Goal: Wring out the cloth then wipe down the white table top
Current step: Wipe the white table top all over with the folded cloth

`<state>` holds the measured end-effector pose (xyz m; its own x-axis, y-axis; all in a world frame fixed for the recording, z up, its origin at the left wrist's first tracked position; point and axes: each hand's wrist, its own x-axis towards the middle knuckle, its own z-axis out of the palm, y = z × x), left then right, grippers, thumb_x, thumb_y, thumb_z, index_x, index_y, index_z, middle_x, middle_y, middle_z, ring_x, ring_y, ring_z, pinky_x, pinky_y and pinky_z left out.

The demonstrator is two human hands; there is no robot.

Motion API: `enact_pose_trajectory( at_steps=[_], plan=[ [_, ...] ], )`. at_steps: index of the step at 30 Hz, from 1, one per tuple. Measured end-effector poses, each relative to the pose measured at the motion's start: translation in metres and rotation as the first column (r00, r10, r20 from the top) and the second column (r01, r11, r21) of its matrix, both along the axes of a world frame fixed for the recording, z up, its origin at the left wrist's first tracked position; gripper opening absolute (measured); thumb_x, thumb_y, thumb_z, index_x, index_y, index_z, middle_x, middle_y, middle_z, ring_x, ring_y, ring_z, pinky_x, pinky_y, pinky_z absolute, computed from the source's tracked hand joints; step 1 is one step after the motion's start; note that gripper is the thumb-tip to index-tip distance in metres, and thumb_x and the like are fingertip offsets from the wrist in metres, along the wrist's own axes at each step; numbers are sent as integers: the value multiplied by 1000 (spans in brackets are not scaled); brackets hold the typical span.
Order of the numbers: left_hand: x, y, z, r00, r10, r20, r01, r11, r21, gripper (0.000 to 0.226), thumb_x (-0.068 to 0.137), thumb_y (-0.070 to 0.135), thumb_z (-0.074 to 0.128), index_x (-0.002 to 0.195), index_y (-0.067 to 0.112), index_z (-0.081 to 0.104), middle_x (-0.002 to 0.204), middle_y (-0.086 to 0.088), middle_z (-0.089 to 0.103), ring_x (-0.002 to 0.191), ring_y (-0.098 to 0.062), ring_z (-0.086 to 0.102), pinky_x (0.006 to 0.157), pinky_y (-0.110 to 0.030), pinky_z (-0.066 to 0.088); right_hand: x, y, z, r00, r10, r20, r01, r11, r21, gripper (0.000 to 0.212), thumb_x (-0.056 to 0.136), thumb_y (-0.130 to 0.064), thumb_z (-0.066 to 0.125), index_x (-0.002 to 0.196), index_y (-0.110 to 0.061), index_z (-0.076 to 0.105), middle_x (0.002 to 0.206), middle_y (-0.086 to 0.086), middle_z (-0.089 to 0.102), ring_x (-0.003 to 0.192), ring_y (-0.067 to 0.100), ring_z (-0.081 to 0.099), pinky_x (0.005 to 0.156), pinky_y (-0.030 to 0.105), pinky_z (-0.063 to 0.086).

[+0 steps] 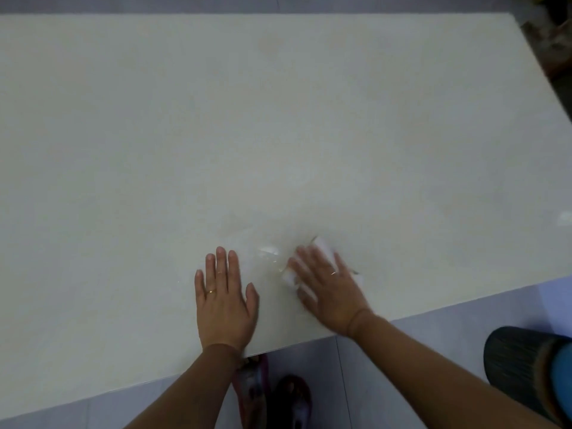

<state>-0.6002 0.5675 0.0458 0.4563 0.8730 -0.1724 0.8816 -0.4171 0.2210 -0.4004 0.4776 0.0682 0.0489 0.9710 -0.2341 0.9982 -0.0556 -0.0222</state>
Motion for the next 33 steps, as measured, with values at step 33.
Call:
enact_pose_trajectory(
  at_steps=[33],
  plan=[
    [102,76,2,997,52,51,-53,998,27,63,95,35,15,150,6,18,159,-12,14,148,-24,8,119,-36,-3,73,107,-16,855,-513,-81,519,851,80,59,96,-41,32,150,-21,16,159,5,11,146,26,9,116,51,4]
  ],
)
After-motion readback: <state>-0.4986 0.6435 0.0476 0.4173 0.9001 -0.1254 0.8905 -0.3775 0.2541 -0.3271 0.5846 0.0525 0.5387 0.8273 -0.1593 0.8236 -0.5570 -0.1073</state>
